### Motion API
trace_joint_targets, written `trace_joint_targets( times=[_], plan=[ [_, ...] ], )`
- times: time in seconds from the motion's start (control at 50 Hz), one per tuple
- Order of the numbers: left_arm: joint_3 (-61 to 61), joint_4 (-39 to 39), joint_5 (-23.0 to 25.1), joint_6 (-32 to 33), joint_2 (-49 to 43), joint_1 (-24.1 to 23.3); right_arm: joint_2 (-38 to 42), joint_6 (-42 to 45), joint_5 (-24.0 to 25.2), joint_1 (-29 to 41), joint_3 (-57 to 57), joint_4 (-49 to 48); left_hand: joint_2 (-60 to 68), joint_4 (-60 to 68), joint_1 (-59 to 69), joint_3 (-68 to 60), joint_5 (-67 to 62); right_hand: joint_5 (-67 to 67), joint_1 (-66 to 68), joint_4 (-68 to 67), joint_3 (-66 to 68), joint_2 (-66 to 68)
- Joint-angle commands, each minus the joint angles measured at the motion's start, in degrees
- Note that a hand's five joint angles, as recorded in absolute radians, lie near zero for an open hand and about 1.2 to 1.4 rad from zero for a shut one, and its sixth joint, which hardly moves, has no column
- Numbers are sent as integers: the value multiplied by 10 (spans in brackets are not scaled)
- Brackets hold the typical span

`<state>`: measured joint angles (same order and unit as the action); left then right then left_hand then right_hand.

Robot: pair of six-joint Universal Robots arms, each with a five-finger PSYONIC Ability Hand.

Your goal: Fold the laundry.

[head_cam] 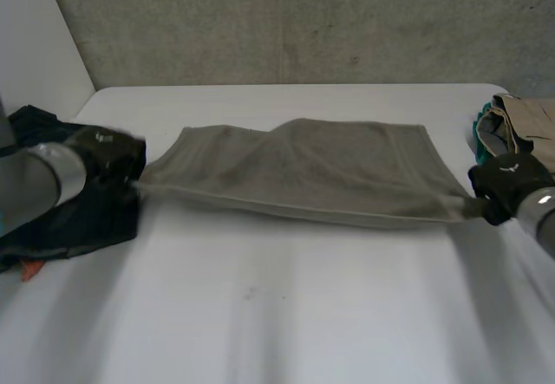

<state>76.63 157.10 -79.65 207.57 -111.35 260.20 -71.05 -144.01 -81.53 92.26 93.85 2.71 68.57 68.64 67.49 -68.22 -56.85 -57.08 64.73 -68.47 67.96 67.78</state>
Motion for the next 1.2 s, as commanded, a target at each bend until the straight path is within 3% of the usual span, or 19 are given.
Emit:
trace_joint_targets(
  times=[0.02, 0.14, 0.22, 0.3, 0.44, 0.54, 0.6, 0.7, 0.78, 1.06, 1.2],
  plan=[
    [134, -98, 62, 205, 70, 42, -66, 267, 23, -58, 45, 267, 114, 114, 125, -118, -132, -129, 153, -115, 120, 122],
    [175, -112, 75, 238, 84, 38, -65, 287, 34, -56, 41, 262, 114, 114, 125, -118, -132, -129, 153, -115, 120, 122],
    [153, -80, 48, 228, 54, 17, -32, 265, 30, -47, 16, 244, 114, 114, 125, -118, -132, -129, 153, -115, 120, 122],
    [55, -28, -2, 196, 0, -10, 24, 240, 9, -16, -61, 240, 114, 114, 125, -118, -132, -129, 153, -115, 120, 122],
    [-207, 46, -47, 88, -89, -36, 102, 124, -28, 28, -304, 200, 114, 114, 125, -118, -132, -129, 153, -115, 120, 122],
    [-402, 138, -70, -65, -112, -37, 138, -40, -40, 39, -504, 81, 114, 114, 125, -118, -132, -129, 153, -115, 120, 122],
    [-430, 205, -84, -129, -110, -34, 138, -114, -39, 37, -533, 7, 114, 114, 125, -118, -132, -129, 153, -115, 120, 122],
    [-423, 362, -119, -211, -91, -34, 114, -237, -41, 41, -503, -175, 114, 114, 125, -118, -132, -129, 153, -115, 120, 122],
    [-398, 378, -126, -213, -89, -36, 102, -235, -39, 41, -463, -225, 114, 114, 125, -118, -132, -129, 153, -115, 120, 122],
    [-236, 374, -103, -205, -121, -28, 162, -167, -14, 59, -397, -160, 114, 114, 125, -118, -132, -129, 153, -115, 120, 122],
    [-106, 368, -62, -143, -137, -29, 217, -104, -6, 50, -351, -55, 114, 114, 125, -118, -132, -129, 153, -115, 120, 122]
  ],
)
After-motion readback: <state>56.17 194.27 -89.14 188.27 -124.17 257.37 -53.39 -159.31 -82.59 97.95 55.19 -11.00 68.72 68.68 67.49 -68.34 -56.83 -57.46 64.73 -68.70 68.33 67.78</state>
